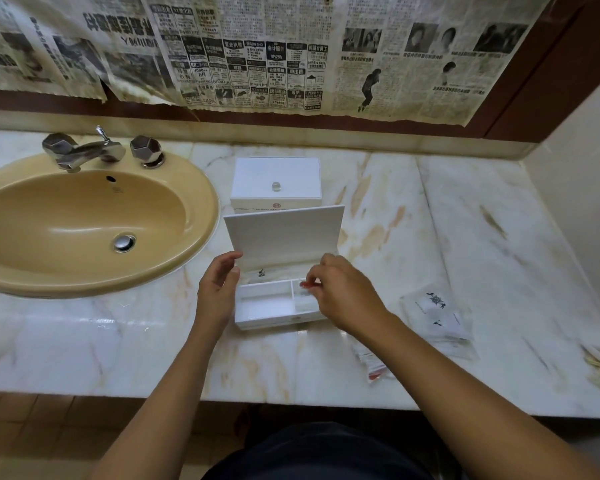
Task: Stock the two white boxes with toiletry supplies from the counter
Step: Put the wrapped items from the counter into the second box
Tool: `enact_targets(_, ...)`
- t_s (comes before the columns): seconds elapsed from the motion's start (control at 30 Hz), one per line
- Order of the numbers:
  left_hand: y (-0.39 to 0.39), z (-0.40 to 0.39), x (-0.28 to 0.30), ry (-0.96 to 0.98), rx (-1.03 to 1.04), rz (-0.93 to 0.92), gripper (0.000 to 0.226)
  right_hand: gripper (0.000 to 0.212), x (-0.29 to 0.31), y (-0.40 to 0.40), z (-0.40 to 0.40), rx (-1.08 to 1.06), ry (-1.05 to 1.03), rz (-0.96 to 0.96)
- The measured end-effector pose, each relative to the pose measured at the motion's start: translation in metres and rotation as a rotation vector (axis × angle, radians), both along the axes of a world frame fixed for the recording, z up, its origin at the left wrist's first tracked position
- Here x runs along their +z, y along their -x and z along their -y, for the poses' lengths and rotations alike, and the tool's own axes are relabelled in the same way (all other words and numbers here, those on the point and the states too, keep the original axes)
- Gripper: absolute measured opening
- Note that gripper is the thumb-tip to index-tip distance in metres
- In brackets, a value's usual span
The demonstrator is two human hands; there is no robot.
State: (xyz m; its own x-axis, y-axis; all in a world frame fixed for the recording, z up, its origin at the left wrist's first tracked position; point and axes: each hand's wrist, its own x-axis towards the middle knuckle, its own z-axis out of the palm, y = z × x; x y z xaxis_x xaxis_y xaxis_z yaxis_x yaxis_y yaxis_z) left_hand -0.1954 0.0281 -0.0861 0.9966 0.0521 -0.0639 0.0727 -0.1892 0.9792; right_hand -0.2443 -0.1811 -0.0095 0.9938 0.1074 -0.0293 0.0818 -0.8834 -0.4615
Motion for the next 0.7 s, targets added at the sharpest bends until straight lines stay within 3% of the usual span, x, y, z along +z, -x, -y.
enact_targets(0.17,0.0,0.0,0.001,0.012,0.001,-0.008,0.025,0.014,-0.015,-0.002,-0.006,0.013,0.171,-0.138)
enact_targets(0.53,0.0,0.0,0.0,-0.002,0.0,-0.004,0.025,0.031,-0.026,0.002,-0.006,0.012,0.002,-0.321)
enact_targets(0.7,-0.001,-0.001,-0.002,-0.012,-0.007,0.005,0.025,0.023,-0.018,0.0,0.0,-0.026,-0.097,-0.181)
